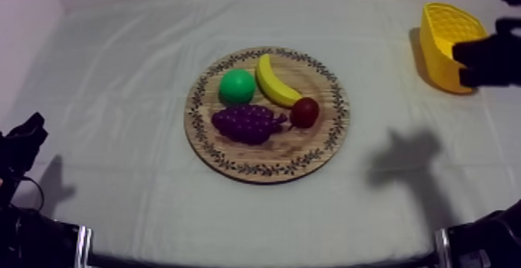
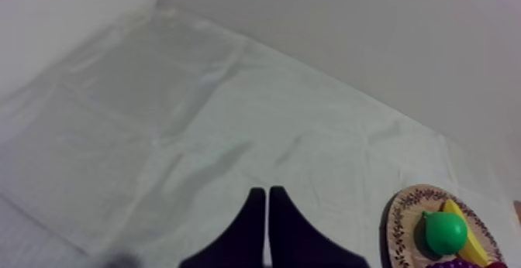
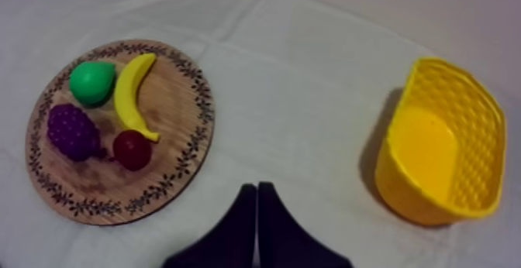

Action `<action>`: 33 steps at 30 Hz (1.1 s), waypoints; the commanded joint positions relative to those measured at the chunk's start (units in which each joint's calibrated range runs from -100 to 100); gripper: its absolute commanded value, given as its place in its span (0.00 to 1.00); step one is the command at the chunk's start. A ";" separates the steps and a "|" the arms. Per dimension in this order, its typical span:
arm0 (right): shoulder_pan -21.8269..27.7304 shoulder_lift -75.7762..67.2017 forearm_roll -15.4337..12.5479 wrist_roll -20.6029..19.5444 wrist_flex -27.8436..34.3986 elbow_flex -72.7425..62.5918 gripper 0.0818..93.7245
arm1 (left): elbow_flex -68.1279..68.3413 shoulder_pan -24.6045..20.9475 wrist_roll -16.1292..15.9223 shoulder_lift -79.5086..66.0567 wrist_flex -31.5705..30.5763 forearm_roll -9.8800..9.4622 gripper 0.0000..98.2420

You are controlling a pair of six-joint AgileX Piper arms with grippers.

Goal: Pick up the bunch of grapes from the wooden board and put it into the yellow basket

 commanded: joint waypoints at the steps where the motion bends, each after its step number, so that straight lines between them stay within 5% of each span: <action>1: -0.21 9.79 -2.80 4.46 4.25 -12.01 0.02 | 0.00 -0.03 0.01 0.05 -0.01 0.01 0.00; 9: -5.02 20.50 -8.04 11.17 9.86 -24.31 0.03 | 0.00 -0.03 0.01 0.05 -0.01 0.01 0.00; 21: -15.99 36.62 -7.69 11.52 17.49 -39.54 0.03 | 0.00 -0.03 0.01 0.05 -0.01 0.01 0.00; 33: -18.69 53.23 -8.06 13.03 17.81 -47.41 0.09 | 0.00 -0.03 0.01 0.05 -0.01 0.01 0.00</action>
